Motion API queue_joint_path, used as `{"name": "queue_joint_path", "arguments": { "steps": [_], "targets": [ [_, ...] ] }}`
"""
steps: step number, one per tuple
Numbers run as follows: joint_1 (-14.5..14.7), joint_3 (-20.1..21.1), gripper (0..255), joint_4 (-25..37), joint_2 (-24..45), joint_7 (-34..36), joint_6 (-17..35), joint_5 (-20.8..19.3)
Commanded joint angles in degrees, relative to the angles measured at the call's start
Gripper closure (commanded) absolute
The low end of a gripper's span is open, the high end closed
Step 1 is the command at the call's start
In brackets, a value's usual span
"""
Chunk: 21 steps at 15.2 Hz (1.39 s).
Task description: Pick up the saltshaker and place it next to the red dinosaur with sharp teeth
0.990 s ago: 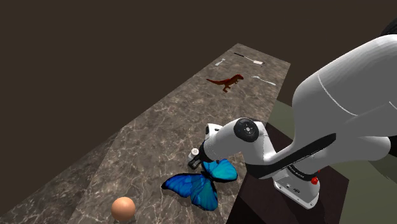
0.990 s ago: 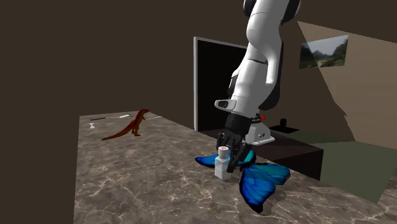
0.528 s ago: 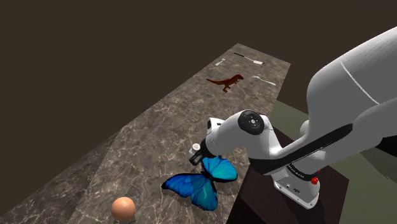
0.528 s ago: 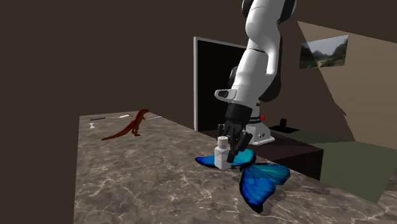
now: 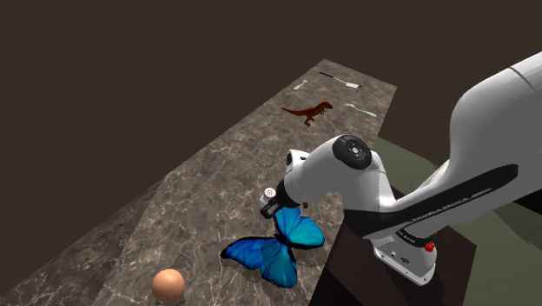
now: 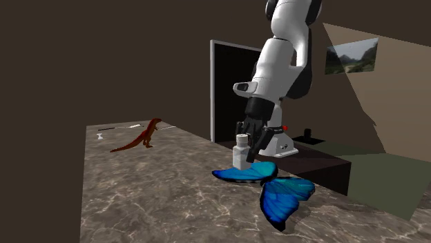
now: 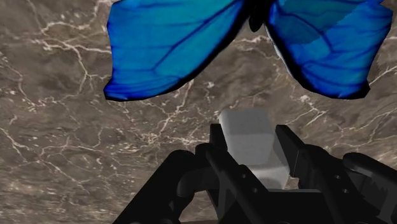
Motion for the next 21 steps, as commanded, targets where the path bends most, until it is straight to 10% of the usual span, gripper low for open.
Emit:
{"name": "queue_joint_path", "arguments": {
  "steps": [1, 9, 21],
  "targets": [
    [4.95, -4.35, 255, 0.22, -1.73, -2.76, -2.30, 3.32],
    [14.22, -13.06, 255, 1.68, -8.37, -9.08, -10.75, 10.22],
    [19.15, -19.57, 255, 5.71, -16.45, -13.53, -22.93, 13.46]
  ]
}}
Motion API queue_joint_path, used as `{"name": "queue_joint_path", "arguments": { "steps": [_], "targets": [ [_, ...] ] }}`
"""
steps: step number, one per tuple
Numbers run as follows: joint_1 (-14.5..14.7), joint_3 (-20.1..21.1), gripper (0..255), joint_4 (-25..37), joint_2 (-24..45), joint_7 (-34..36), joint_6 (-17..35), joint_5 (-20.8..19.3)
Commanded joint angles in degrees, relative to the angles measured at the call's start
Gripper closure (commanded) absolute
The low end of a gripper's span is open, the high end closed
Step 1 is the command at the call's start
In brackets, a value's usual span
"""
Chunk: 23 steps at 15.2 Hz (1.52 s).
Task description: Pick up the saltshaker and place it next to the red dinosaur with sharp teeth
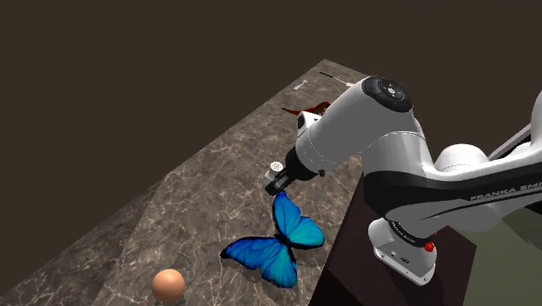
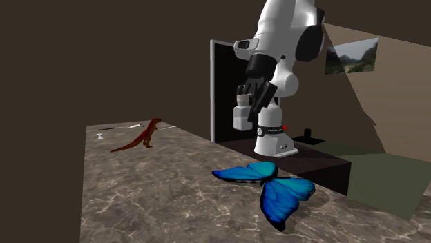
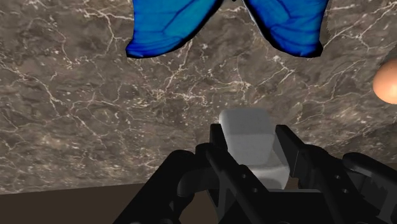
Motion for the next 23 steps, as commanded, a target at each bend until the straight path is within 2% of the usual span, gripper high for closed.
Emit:
{"name": "queue_joint_path", "arguments": {
  "steps": [1, 6, 12, 17, 23],
  "targets": [
    [0.56, -0.86, 255, 0.81, -1.28, -0.51, -2.12, 0.29],
    [1.21, -2.46, 255, 2.84, -3.42, -1.45, -6.28, 0.49],
    [1.21, -12.33, 255, -3.63, -9.12, -11.81, -5.99, 0.51],
    [-1.07, -20.37, 255, -7.11, -12.24, -20.54, -5.84, -1.21],
    [-5.64, -29.94, 255, -8.60, -13.05, -31.26, -5.36, -4.41]
  ]
}}
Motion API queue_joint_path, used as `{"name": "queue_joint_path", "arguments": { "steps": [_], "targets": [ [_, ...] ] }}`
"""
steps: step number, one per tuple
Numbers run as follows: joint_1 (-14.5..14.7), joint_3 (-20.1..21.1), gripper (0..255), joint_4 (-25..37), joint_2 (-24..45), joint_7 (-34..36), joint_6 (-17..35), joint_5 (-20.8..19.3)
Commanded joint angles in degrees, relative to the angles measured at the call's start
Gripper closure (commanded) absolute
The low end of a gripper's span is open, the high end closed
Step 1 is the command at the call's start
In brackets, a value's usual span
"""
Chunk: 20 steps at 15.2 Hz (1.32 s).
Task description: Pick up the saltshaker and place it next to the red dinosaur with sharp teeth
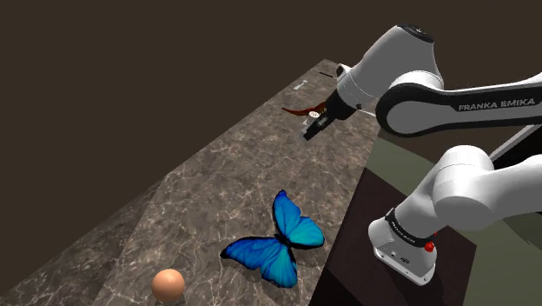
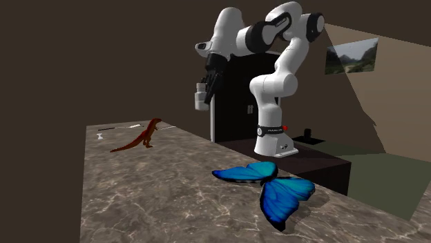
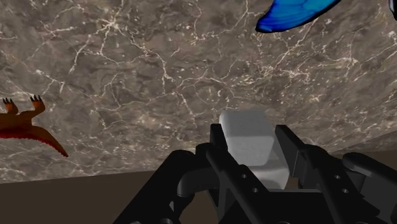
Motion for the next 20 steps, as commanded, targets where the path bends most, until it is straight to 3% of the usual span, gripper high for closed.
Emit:
{"name": "queue_joint_path", "arguments": {
  "steps": [1, 11, 20],
  "targets": [
    [-1.68, -3.25, 255, -0.15, 0.46, -3.81, 0.54, -1.16],
    [-8.30, -18.71, 255, 5.00, 7.77, -21.25, 2.08, -5.55],
    [-8.72, -32.32, 255, 15.85, 19.30, -36.60, 2.09, -4.27]
  ]
}}
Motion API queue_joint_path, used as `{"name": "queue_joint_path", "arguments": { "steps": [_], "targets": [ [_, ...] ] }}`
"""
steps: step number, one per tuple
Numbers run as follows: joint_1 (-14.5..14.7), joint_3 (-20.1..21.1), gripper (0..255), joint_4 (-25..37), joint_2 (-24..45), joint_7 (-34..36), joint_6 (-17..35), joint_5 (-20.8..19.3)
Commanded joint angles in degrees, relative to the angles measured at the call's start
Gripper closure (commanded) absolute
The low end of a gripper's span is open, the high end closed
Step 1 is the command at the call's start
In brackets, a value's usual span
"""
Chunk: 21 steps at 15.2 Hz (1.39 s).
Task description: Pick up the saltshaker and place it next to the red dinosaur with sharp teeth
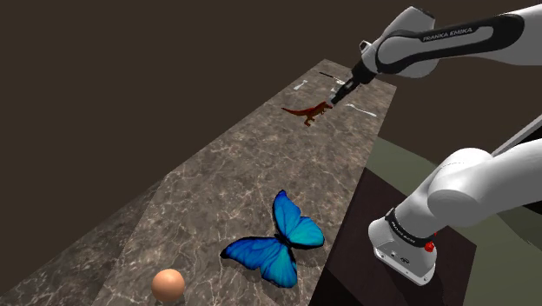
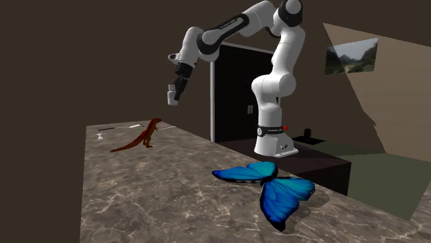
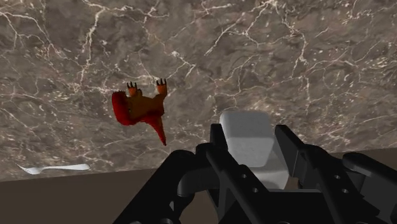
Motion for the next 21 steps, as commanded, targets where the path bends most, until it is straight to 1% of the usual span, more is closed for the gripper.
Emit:
{"name": "queue_joint_path", "arguments": {
  "steps": [1, 4, 6, 14, 18, 21],
  "targets": [
    [0.63, -3.70, 255, 3.25, 3.83, -4.38, 0.33, 1.30],
    [1.76, -8.26, 255, 8.13, 8.47, -9.97, -0.48, 3.89],
    [2.75, -11.60, 255, 12.07, 12.19, -14.36, -1.40, 6.56],
    [4.71, -13.67, 255, 9.23, 16.29, -18.89, 4.69, 11.36],
    [6.03, -14.80, 255, 8.21, 18.82, -22.06, 7.56, 15.00],
    [7.11, -15.61, 255, 7.64, 20.95, -24.99, 9.57, 18.47]
  ]
}}
